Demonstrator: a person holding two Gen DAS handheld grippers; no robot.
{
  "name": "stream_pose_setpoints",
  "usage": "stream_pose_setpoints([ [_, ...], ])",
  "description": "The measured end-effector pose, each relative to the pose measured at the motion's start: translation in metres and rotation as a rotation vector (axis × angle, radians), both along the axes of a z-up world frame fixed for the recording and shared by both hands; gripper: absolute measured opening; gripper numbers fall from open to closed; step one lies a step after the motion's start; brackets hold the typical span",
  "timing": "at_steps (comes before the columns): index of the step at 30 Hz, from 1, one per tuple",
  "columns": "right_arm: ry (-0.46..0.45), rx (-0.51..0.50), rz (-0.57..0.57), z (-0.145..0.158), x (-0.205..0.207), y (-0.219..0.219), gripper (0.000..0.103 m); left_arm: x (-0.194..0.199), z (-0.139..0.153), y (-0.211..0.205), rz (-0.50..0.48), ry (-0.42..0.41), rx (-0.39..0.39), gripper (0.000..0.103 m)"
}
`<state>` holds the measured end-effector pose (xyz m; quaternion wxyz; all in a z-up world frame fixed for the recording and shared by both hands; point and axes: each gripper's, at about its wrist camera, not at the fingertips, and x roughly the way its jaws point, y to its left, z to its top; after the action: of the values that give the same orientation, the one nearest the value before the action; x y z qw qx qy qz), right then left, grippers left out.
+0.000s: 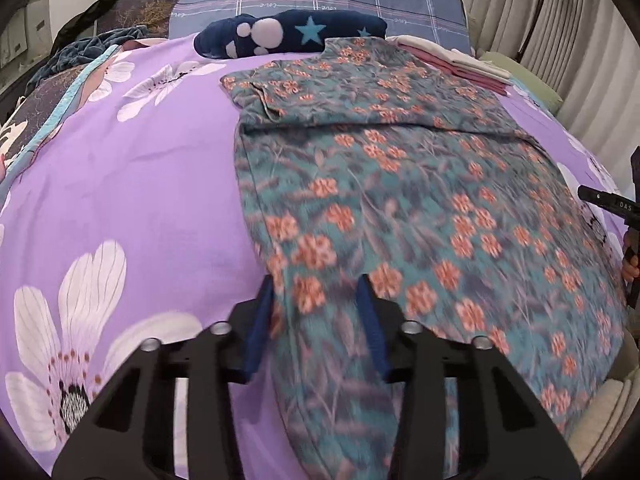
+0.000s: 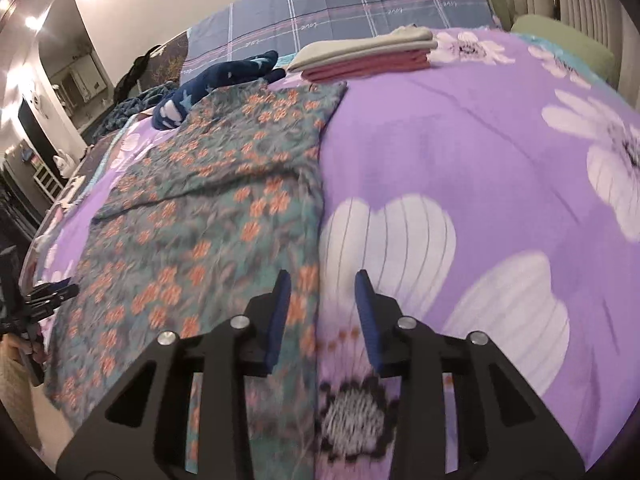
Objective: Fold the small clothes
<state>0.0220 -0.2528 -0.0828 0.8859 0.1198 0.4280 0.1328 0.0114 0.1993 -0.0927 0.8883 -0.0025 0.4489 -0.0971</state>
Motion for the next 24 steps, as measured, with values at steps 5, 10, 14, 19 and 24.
stream_pose_setpoints([
  [5,0.040,0.046,0.029,-0.006,-0.026,-0.004,0.035,-0.018,0.000,0.010,0.016,0.003,-0.051,0.027],
  [10,0.070,0.064,0.082,-0.008,-0.053,-0.005,0.035,-0.043,0.000,0.015,0.003,0.008,-0.112,0.027],
  [14,0.085,0.076,0.115,-0.009,-0.075,-0.006,0.035,-0.063,-0.001,0.013,-0.047,0.027,-0.171,0.030],
  [19,0.119,0.141,0.133,-0.011,-0.097,-0.019,0.035,-0.088,-0.001,0.010,-0.101,0.049,-0.222,0.030],
  [24,0.146,0.181,0.180,-0.012,-0.100,-0.021,0.041,-0.099,-0.004,0.011,-0.115,0.050,-0.229,0.030],
])
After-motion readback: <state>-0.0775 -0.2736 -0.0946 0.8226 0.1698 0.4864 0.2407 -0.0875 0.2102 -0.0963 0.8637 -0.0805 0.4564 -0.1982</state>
